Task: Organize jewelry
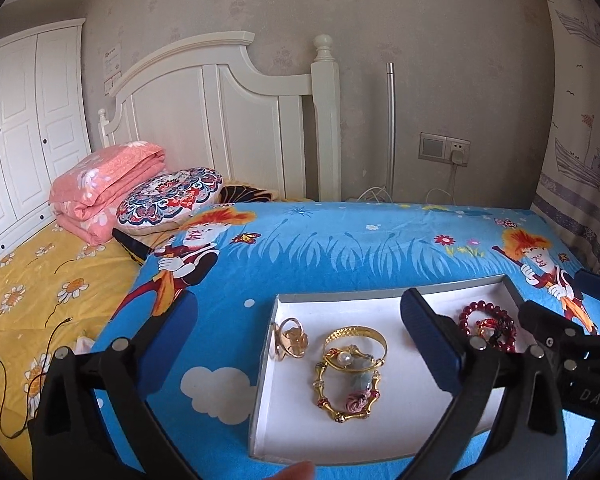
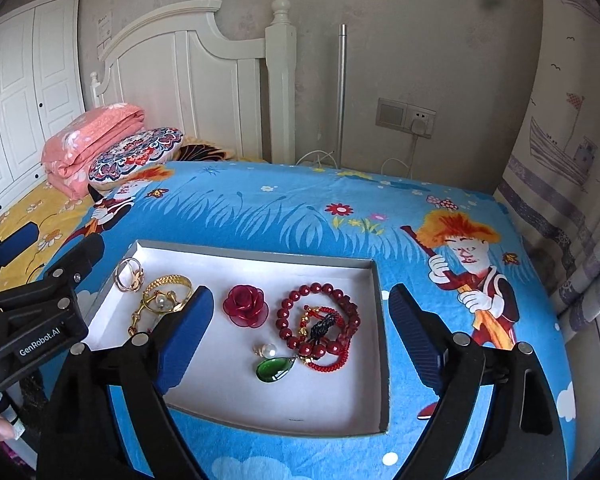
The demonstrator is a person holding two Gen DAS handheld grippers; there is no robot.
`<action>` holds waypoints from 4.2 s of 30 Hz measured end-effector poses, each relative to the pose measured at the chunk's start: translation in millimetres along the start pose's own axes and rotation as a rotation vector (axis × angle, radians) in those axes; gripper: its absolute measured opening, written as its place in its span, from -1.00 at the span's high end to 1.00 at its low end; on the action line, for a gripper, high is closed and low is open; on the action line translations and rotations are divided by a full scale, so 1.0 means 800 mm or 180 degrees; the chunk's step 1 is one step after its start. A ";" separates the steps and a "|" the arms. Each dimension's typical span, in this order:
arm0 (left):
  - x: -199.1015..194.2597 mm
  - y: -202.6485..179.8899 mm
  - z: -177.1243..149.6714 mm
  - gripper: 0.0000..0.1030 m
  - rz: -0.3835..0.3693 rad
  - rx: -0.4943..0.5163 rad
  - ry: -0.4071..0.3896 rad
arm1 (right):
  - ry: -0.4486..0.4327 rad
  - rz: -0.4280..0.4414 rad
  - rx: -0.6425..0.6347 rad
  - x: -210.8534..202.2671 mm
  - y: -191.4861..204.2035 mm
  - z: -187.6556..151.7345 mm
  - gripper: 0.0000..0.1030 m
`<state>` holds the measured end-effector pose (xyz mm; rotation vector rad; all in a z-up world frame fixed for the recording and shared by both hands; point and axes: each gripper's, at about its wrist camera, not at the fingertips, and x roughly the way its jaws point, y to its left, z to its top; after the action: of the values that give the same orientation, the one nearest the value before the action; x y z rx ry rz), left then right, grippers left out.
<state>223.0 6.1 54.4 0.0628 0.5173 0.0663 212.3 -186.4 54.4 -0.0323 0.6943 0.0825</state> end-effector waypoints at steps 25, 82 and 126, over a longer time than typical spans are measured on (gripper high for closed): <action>-0.077 -0.005 -0.057 -0.91 -0.0129 -0.0048 0.0276 | 0.0046 -0.0068 -0.0016 -0.061 -0.006 -0.043 -0.63; -0.072 -0.005 -0.061 -0.91 -0.0201 -0.0114 0.0400 | 0.0086 -0.0064 -0.0082 -0.060 0.007 -0.052 -0.64; -0.070 0.000 -0.063 -0.91 -0.0171 -0.0141 0.0391 | 0.0108 -0.0036 -0.0111 -0.058 0.011 -0.055 -0.63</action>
<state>149.8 3.8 38.5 0.0015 0.6397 0.0293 148.4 -183.3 50.4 -0.0712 0.7266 0.0834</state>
